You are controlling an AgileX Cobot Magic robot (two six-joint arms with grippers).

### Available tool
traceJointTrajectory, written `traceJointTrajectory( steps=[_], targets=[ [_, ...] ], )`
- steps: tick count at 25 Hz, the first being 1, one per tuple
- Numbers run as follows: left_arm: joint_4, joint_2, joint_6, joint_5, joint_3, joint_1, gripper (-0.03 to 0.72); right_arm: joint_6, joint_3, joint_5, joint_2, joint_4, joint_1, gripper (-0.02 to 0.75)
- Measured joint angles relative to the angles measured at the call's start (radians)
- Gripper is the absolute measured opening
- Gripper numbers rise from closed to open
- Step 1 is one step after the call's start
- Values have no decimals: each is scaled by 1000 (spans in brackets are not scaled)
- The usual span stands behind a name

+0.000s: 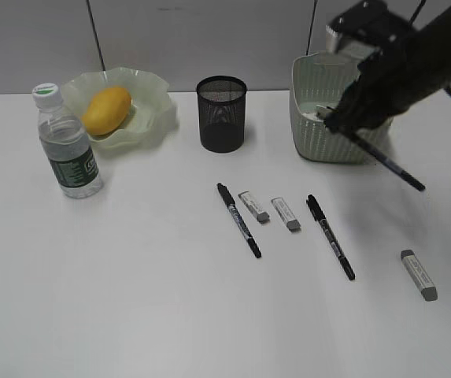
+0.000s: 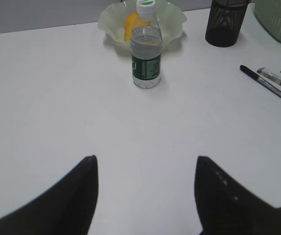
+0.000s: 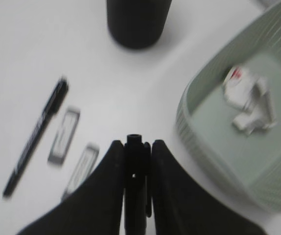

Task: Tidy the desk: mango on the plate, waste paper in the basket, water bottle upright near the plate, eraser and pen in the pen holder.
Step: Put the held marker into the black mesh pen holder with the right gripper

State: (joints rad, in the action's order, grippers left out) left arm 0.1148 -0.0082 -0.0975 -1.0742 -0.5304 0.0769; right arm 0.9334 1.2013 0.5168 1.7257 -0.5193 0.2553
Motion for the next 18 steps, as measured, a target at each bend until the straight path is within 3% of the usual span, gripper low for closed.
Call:
traceJointTrajectory(
  steps=[6, 14, 18],
  targets=[
    [1, 0, 0, 0, 0, 0, 465, 152, 29, -284, -47, -506, 0, 136],
    [1, 0, 0, 0, 0, 0, 455, 651, 206, -299, 132, -997, 89, 136],
    [1, 0, 0, 0, 0, 0, 445, 901, 321, -234, 245, -1225, 121, 136]
  ],
)
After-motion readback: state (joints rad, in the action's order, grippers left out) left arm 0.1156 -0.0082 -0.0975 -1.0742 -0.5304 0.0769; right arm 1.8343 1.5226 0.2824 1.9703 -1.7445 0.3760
